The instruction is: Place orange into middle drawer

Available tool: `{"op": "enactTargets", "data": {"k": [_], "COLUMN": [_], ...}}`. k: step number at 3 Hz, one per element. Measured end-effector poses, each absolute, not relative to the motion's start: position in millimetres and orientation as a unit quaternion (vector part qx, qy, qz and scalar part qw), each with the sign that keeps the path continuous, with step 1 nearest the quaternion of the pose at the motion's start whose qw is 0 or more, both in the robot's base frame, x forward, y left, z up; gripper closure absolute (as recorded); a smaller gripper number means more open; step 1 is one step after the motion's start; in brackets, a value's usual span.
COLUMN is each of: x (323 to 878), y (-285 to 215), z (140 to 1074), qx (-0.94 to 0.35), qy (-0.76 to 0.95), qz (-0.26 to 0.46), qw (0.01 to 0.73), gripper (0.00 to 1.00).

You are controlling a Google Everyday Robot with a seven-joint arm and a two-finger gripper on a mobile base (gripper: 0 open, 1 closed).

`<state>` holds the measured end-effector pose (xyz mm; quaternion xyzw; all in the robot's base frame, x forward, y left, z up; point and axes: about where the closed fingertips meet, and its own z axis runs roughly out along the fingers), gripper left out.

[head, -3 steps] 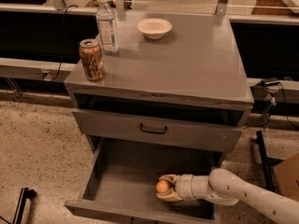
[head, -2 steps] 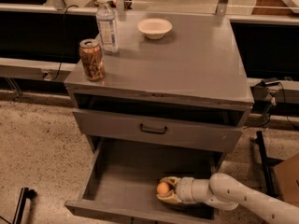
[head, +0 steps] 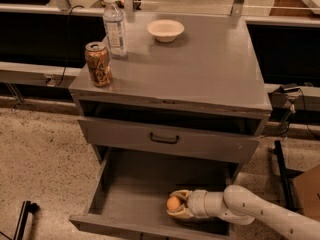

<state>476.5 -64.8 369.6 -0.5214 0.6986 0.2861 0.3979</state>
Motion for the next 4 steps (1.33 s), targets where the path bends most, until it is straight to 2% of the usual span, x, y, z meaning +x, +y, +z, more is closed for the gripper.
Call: {"op": "enactTargets", "data": {"k": [1,2,3,4], "x": [476,474,471,464], "y": [-63,-64,-71,-89], "z": [369,385,409,438], "qx": [-0.522,-0.517,-0.512,-0.496], "qy": [0.698,0.693,0.679,0.654], "qz": [0.288,0.292,0.298,0.314], "qw": [0.398,0.410,0.434,0.478], "gripper": [0.13,0.00,0.05,0.05]}}
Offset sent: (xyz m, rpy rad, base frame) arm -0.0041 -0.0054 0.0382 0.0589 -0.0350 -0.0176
